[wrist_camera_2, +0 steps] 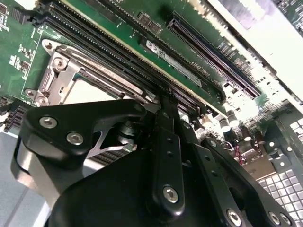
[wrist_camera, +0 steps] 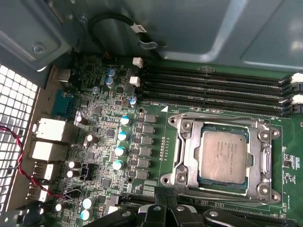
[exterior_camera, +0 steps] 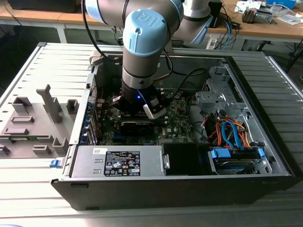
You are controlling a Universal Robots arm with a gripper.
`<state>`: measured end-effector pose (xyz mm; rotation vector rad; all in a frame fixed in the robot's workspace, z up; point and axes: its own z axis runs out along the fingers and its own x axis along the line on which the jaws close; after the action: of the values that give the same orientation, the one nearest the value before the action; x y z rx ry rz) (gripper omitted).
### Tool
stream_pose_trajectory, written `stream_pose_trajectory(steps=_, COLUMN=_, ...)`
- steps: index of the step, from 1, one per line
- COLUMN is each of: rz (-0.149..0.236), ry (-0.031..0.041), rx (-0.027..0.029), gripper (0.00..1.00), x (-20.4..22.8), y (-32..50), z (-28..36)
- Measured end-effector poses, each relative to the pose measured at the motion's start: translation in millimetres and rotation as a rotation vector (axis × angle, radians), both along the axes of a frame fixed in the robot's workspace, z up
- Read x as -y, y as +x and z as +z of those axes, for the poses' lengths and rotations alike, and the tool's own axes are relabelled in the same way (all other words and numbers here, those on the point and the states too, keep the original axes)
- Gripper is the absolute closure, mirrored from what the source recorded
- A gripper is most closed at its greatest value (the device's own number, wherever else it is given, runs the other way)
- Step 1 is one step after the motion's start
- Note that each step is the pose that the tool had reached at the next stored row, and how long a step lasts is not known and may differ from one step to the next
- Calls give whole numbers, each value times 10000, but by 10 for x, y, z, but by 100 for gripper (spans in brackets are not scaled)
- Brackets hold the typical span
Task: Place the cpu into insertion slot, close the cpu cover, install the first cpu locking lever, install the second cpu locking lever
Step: 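Install the second cpu locking lever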
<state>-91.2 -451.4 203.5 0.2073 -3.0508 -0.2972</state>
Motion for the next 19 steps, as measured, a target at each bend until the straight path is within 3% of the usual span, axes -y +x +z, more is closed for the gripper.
stream_pose_trajectory(steps=10, rz=5, ry=15, rx=-2, gripper=89, x=-77, y=0, z=-25)
stream_pose_trajectory(steps=16, rz=6, ry=120, rx=0, gripper=89, x=-76, y=-1, z=-56)
stream_pose_trajectory(steps=17, rz=5, ry=143, rx=6, gripper=89, x=-71, y=-1, z=-41)
stream_pose_trajectory(steps=19, rz=6, ry=143, rx=9, gripper=89, x=-71, y=-1, z=49)
